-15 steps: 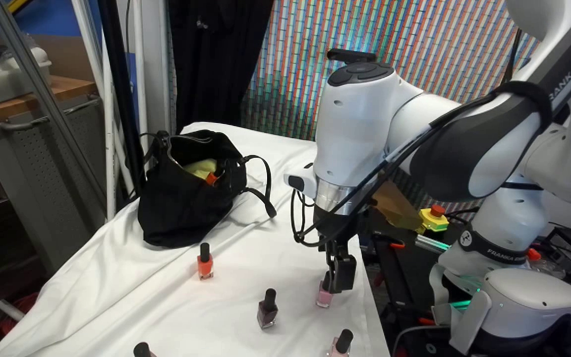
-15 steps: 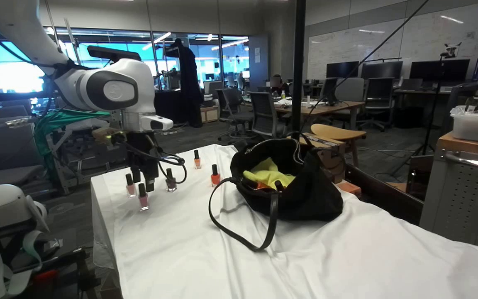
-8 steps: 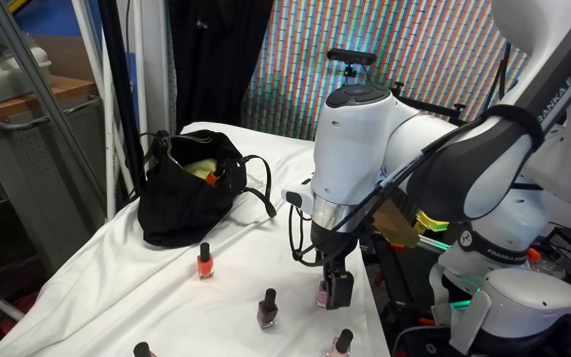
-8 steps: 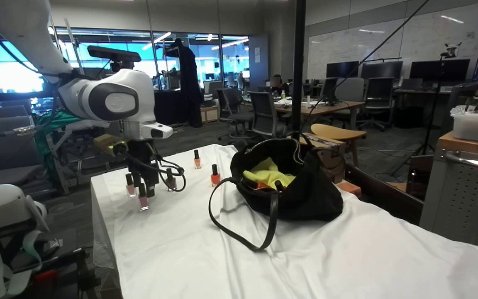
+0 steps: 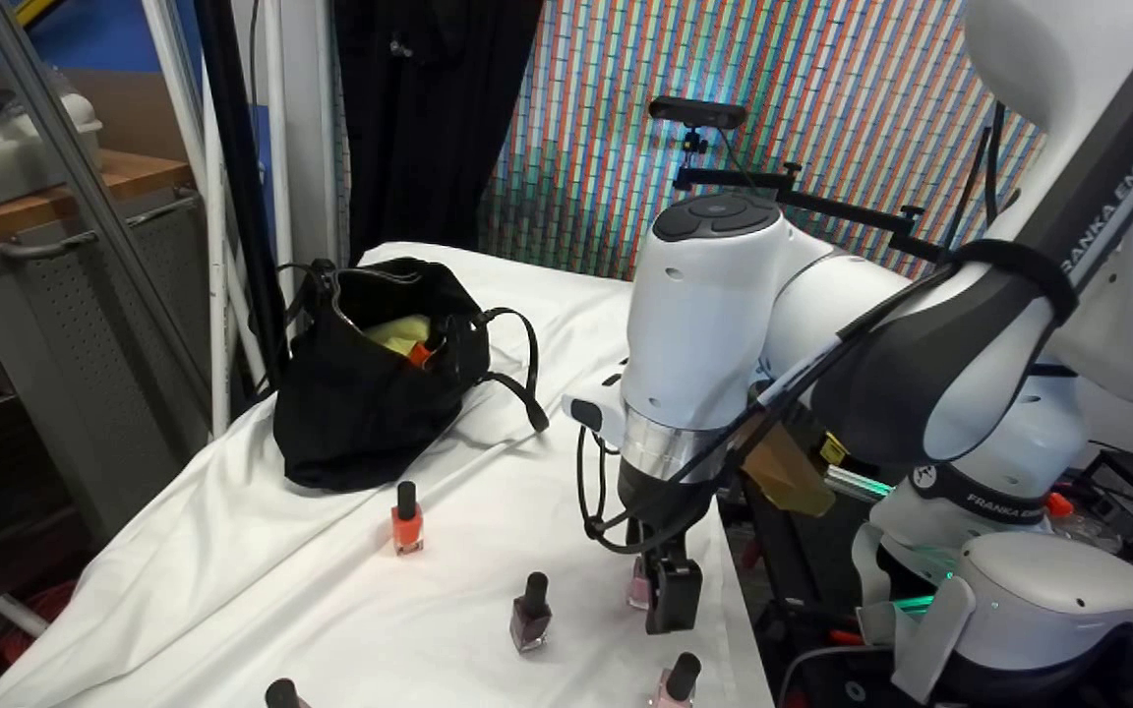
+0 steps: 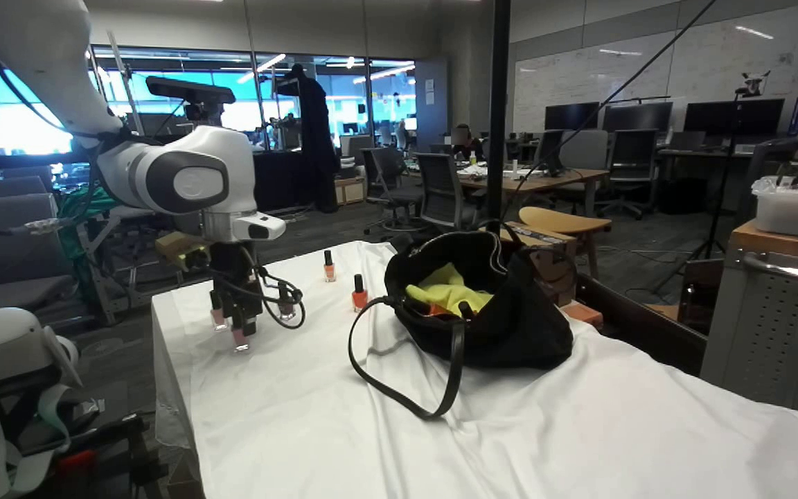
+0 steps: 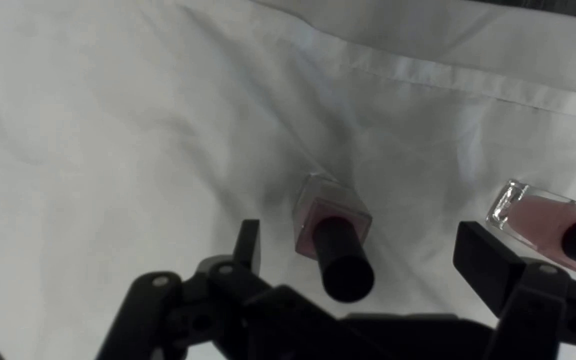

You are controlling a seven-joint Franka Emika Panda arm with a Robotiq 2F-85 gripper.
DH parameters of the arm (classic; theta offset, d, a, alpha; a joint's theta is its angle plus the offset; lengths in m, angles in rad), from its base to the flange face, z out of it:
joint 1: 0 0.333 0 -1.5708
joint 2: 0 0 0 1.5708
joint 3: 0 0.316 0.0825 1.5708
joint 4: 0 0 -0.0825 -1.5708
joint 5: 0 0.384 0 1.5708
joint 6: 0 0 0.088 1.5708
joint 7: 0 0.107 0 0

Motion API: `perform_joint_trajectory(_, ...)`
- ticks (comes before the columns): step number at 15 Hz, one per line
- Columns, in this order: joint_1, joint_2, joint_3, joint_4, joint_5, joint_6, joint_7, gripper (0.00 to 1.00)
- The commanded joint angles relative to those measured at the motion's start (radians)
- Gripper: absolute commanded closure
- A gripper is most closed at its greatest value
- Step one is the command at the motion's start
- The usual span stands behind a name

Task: Put the nail polish bottles in the bag

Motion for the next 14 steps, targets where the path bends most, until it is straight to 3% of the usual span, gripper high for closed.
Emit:
perform_joint_trajectory(1, 0.007, -0.012, -0.002, -0.031, -0.007, 0.038, 0.038, 0.0)
perform_joint_trajectory(8, 0.008, 0.004, -0.003, -0.052, -0.012, 0.093, 0.043, 0.0)
perform_joint_trajectory(14, 0.007, 0.044, -0.032, -0.037, -0.091, 0.13, 0.096, 0.0)
